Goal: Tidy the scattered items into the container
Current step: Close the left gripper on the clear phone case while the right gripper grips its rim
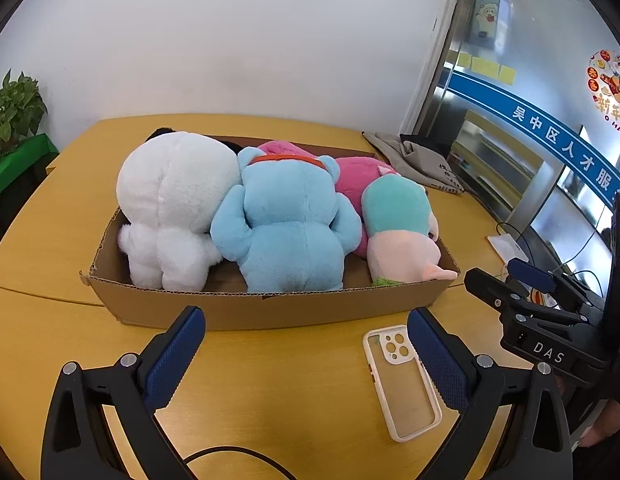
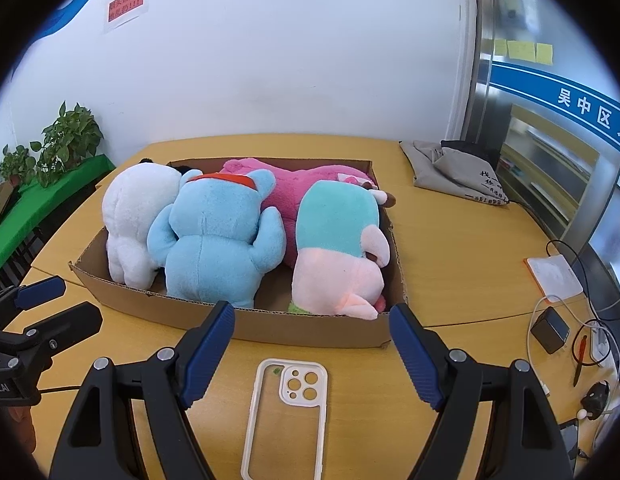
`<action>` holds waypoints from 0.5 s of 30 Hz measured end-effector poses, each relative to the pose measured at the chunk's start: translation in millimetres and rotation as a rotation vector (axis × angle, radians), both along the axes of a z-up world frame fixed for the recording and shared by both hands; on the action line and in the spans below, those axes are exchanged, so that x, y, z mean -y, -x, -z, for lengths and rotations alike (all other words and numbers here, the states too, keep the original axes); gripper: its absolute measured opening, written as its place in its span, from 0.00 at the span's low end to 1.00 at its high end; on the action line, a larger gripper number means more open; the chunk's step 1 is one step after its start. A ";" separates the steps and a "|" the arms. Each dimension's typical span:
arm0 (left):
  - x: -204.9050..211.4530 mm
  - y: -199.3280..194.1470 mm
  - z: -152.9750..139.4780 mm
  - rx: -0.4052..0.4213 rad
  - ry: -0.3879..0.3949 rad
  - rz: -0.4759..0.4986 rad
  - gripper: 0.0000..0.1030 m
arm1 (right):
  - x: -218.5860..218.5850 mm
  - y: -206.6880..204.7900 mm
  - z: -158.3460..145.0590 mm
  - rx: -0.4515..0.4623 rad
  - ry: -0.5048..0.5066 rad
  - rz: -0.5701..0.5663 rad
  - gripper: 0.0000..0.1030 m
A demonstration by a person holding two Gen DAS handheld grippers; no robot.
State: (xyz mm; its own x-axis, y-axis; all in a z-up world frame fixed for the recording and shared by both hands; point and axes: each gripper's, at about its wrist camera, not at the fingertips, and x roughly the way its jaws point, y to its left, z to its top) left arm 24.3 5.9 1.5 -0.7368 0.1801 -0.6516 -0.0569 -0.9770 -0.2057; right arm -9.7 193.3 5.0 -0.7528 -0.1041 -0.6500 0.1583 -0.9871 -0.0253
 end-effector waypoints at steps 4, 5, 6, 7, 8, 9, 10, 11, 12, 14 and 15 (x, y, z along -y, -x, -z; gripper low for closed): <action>-5.4 4.1 5.8 0.031 -0.030 0.020 0.99 | -6.5 -1.1 6.6 0.020 0.002 0.007 0.77; -7.7 6.2 8.1 0.042 -0.036 0.025 0.99 | -9.6 -1.5 10.1 0.030 0.003 0.010 0.77; -10.7 8.6 10.8 0.053 -0.041 0.035 0.99 | -13.3 -2.3 14.6 0.040 0.005 0.011 0.77; -13.8 11.2 13.7 0.063 -0.048 0.048 0.99 | -17.2 -3.3 20.4 0.053 0.005 0.013 0.77; -17.4 15.3 18.3 0.079 -0.057 0.064 0.99 | -21.8 -4.3 28.0 0.073 0.005 0.018 0.77; -20.5 19.1 23.1 0.098 -0.067 0.075 0.98 | -26.3 -5.7 36.8 0.097 0.005 0.025 0.77; -23.6 23.5 28.6 0.118 -0.081 0.085 0.98 | -30.3 -7.5 47.0 0.124 0.005 0.032 0.77; -27.6 29.7 36.3 0.145 -0.098 0.101 0.97 | -33.8 -9.3 58.1 0.153 0.005 0.038 0.77; -31.8 34.8 43.5 0.174 -0.111 0.114 0.94 | -35.7 -11.2 68.2 0.178 0.002 0.043 0.77; -42.7 46.6 61.1 0.247 -0.133 0.155 0.87 | -36.2 -16.5 90.8 0.232 -0.016 0.047 0.77; -49.5 52.7 70.7 0.282 -0.138 0.174 0.78 | -35.1 -19.2 101.6 0.258 -0.023 0.044 0.77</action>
State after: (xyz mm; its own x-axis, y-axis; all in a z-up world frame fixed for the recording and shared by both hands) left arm -28.4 55.4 -69.2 -0.4820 0.3877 -0.7857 -0.1419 -0.9195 -0.3666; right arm 9.5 228.4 -96.7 -0.5653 -0.0575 -0.8229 0.1192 -0.9928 -0.0125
